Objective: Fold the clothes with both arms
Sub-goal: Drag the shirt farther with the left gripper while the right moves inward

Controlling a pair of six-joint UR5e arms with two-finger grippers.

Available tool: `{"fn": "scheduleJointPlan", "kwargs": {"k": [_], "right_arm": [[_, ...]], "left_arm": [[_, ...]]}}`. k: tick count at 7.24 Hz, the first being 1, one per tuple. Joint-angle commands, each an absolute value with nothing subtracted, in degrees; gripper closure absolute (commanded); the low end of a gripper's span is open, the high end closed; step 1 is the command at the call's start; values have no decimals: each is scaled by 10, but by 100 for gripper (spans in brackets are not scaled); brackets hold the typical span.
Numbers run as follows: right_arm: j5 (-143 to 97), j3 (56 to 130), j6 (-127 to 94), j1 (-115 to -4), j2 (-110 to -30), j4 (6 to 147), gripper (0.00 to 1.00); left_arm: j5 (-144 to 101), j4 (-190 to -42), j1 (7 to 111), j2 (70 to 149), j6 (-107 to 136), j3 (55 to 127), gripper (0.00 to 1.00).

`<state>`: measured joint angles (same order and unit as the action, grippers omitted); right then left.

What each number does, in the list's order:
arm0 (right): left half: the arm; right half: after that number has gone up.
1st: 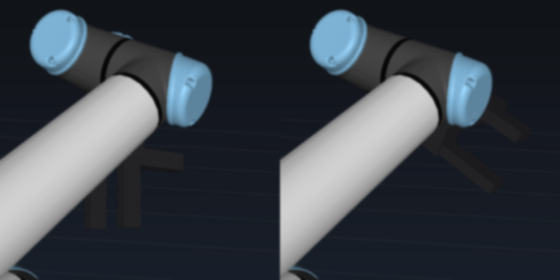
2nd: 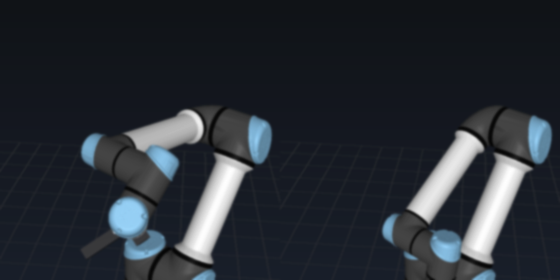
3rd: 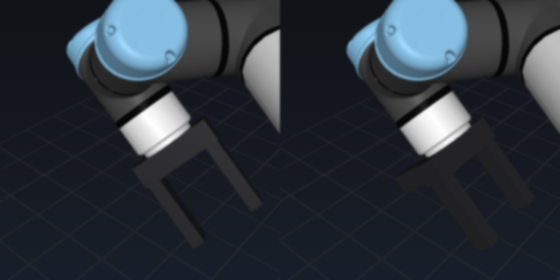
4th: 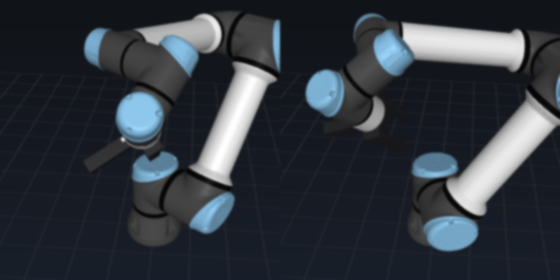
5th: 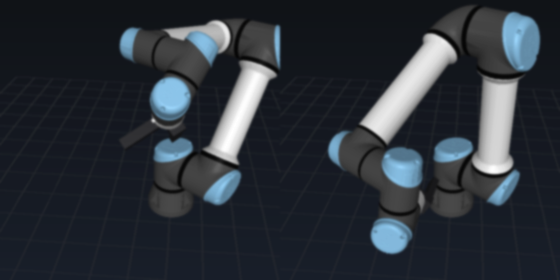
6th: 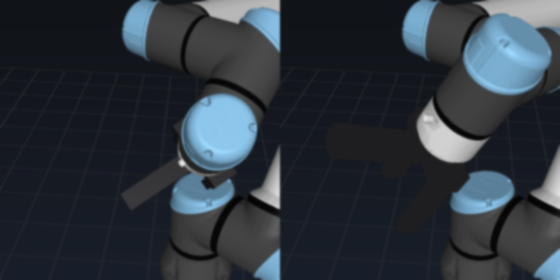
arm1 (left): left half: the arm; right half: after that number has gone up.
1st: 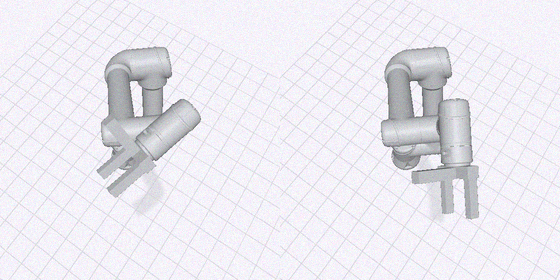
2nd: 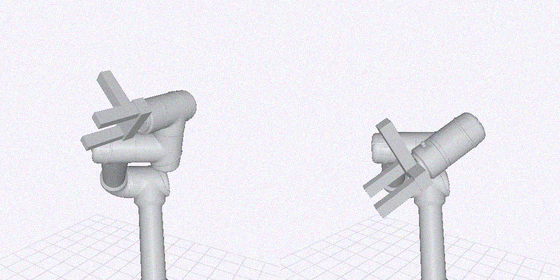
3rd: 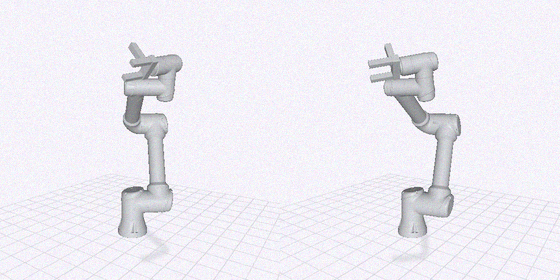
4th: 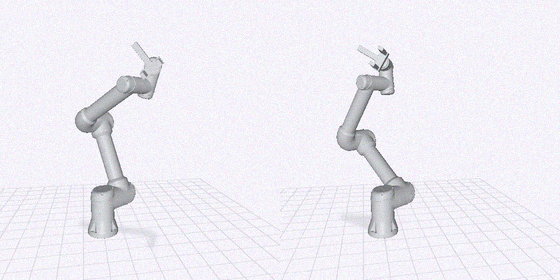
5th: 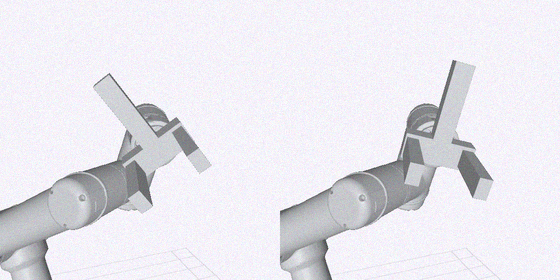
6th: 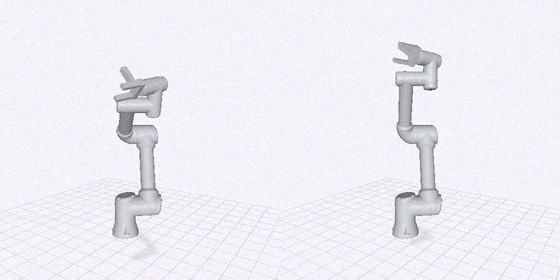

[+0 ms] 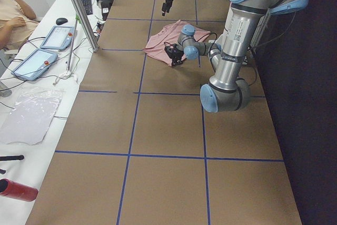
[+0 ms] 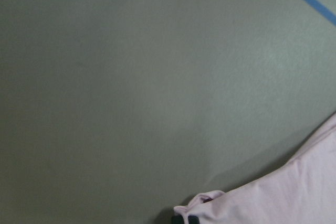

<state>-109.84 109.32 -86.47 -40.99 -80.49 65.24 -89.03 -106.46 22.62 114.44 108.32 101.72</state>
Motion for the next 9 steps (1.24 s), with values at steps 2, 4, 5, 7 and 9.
{"fn": "scheduleJointPlan", "kwargs": {"k": [2, 4, 5, 7, 9], "right_arm": [[-1098, 1086, -866, -410, -797, 652, 0], [-1098, 1086, -867, -410, -795, 652, 0], [-1098, 1086, -867, -410, -784, 652, 0], [-1098, 1085, -868, -409, -774, 652, 0], [-1085, 1085, -868, -397, -759, 652, 0]], "left_arm": [[-891, -1075, 317, 1182, 983, 982, 100], [-892, -1187, 388, 1259, 927, 815, 100], [-892, -1251, 416, 1293, 883, 736, 100], [-891, -1365, 464, 1383, 822, 547, 100], [-891, -1424, 472, 1388, 814, 500, 60]]}}
